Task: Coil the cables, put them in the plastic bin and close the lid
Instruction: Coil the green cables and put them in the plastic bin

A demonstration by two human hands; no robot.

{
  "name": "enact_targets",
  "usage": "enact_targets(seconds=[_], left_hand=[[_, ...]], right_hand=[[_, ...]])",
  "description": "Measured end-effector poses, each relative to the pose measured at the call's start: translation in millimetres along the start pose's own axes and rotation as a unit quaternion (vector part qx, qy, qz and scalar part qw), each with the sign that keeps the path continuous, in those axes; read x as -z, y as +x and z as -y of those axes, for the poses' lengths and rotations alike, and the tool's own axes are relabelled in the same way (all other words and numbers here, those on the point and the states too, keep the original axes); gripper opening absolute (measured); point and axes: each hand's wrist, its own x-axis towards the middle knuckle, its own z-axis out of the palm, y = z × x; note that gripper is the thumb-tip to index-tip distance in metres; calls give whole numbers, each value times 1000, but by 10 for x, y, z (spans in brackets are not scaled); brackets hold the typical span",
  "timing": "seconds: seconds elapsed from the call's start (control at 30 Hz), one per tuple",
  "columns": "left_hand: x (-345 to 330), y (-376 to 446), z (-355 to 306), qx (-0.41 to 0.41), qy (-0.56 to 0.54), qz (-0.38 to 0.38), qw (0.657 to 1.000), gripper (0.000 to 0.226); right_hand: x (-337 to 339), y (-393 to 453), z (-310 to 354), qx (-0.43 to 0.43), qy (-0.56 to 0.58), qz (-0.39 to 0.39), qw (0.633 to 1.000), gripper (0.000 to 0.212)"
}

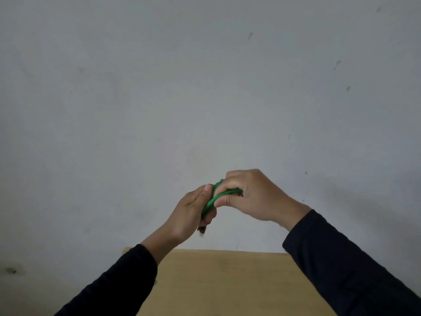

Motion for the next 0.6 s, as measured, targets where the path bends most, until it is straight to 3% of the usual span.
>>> enact_targets(seconds=[0.13,0.33,0.4,0.5,0.6], left_hand=[[42,16,-57,22,-82,38,996,40],[150,61,-120,31,-150,94,984,42],[181,65,-135,17,-122,69,990,43],[176,73,-108,-10,-36,-29,999,41],[91,75,-75,-59,10,-89,994,37]], right_hand=[[16,3,-41,-15,83,-61,995,9],[-31,-3,-31,-11,132,-44,990,9],[-37,7,-50,-16,123,-72,990,13],[-46,26,-130,-38,123,-145,981,14],[-49,37,-187,-81,154,-162,971,14]])
